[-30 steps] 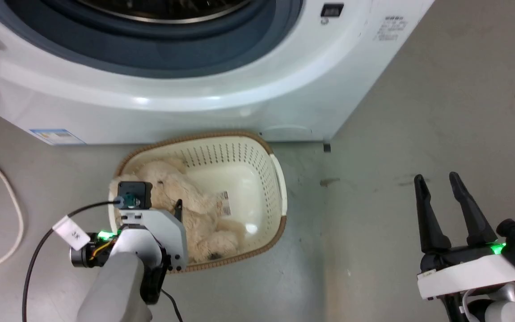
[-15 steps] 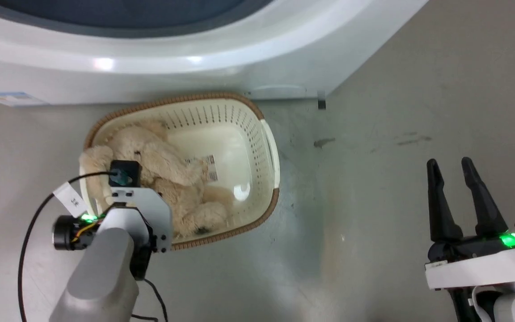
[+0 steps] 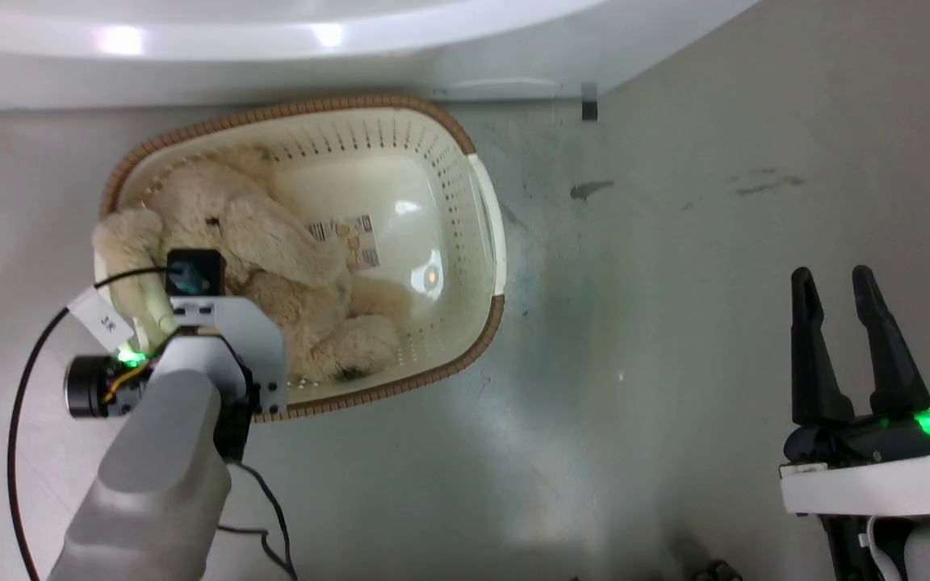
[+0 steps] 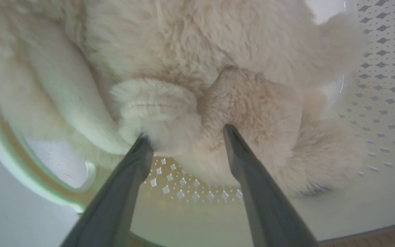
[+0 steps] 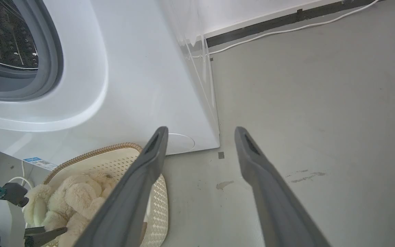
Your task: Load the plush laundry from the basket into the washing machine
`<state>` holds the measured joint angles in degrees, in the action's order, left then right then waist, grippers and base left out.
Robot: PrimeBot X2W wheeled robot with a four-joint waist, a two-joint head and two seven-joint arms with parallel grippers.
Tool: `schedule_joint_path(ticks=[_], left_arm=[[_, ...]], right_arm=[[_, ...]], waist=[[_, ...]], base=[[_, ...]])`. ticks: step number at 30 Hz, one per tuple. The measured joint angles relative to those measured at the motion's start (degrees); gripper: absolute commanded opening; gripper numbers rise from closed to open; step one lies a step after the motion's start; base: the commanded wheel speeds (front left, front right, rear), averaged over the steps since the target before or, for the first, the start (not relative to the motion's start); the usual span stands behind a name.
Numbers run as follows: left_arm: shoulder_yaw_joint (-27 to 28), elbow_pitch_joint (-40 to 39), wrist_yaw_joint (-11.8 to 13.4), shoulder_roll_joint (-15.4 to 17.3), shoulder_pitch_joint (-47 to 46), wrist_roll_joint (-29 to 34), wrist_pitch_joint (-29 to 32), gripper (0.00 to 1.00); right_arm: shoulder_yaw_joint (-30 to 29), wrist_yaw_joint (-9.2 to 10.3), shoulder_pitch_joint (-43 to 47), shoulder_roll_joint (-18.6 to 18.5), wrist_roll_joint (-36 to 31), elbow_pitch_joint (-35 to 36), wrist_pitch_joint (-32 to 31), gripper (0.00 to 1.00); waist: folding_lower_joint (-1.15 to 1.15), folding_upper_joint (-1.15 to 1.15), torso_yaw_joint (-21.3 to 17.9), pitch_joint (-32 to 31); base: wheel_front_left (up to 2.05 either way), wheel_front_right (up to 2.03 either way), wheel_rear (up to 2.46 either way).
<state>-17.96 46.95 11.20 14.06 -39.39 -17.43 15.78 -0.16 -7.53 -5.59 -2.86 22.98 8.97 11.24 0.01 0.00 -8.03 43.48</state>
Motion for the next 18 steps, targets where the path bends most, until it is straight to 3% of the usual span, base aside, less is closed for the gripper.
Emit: schedule_joint_path(ticks=[5, 6, 7, 8, 18], left_arm=[[-1.7, 3.2, 0.0, 1.0, -3.6, -1.5, -1.0, 1.0], [-2.0, 3.6, -0.3, 1.1, -4.1, -1.6, -1.0, 0.87], [-2.3, 3.9, -0.4, 1.1, -4.5, -1.9, -1.3, 0.04], [-2.6, 4.4, -0.8, 1.2, -5.2, -2.0, -1.3, 0.0], [-5.7, 11.1, -2.6, 1.3, -10.1, -5.2, -4.3, 0.0]], right_arm=[[0.3, 0.0, -1.1, 0.0, 1.8, 0.5, 0.9, 1.0], [0.3, 0.0, -1.1, 0.0, 2.0, 0.6, 1.1, 1.0], [0.3, 0.0, -1.1, 0.0, 2.4, 0.7, 1.1, 1.0], [0.3, 0.0, -1.1, 0.0, 2.6, 0.7, 1.2, 1.0], [1.2, 0.0, -3.6, 0.0, 5.7, -0.1, 2.6, 1.0]], waist=[[0.0, 0.0, -0.4, 3.8], [0.0, 0.0, -0.5, 4.2], [0.0, 0.0, -0.6, 4.7], [0.0, 0.0, -0.7, 5.1], [-0.01, 0.0, -0.9, 7.7]], base=[[0.0, 0.0, 0.0], [0.0, 0.0, 0.0], [0.0, 0.0, 0.0], [0.0, 0.0, 0.0], [0.0, 0.0, 0.0]])
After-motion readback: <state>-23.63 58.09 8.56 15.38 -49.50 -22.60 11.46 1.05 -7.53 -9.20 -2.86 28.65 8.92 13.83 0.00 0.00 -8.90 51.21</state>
